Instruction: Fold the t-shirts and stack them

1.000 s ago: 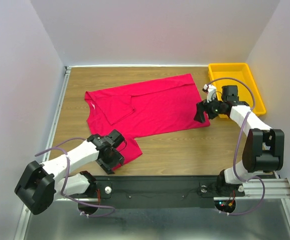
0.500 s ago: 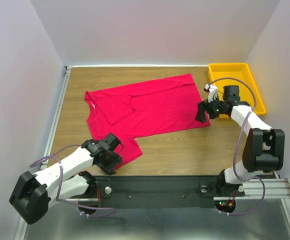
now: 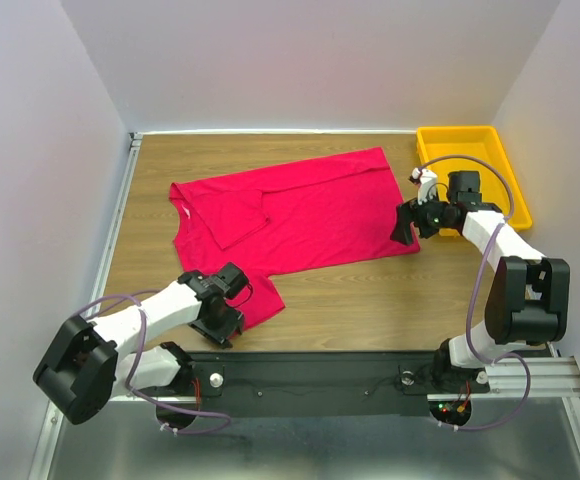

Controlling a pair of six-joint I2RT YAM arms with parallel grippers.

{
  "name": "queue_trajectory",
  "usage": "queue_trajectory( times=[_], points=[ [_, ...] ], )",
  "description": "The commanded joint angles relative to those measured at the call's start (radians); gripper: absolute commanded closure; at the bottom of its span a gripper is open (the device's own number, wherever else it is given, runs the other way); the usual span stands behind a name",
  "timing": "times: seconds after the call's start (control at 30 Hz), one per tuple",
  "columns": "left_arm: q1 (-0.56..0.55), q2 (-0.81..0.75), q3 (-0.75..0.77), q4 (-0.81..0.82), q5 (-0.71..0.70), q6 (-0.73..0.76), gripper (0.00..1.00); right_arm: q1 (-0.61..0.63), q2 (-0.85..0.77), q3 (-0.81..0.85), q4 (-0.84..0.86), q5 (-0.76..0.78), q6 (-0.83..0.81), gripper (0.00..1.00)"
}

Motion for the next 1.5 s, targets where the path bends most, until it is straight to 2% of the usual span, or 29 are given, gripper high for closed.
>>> queue_trajectory(
  times=[0.0,0.27,0.63,0.87,1.23,1.47],
  points=[
    [0.003,-0.002,0.045,-0.045,-0.074,-0.041,0.5,-0.018,-0.005,0.002,0.016,-0.021,0.003,0.0],
    [0.013,-0.023,0.108,-0.131,-0.14,-0.012,0.41,-0.022,0.0,0.0,0.016,-0.028,-0.001,0.0],
    [0.034,0.013,0.074,-0.102,-0.098,0.019,0.41,-0.035,0.003,0.002,0.016,-0.034,0.0,0.0],
    [0.034,0.05,0.079,-0.088,-0.094,0.027,0.44,-0.049,0.001,0.002,0.016,-0.046,0.008,0.0],
    [0.034,0.102,0.08,-0.031,-0.072,0.042,0.56,-0.104,-0.003,0.003,0.011,-0.098,0.023,0.0],
    [0.036,0.086,0.022,0.025,-0.031,0.05,0.58,-0.144,-0.009,0.006,0.005,-0.129,0.028,0.0]
  ],
)
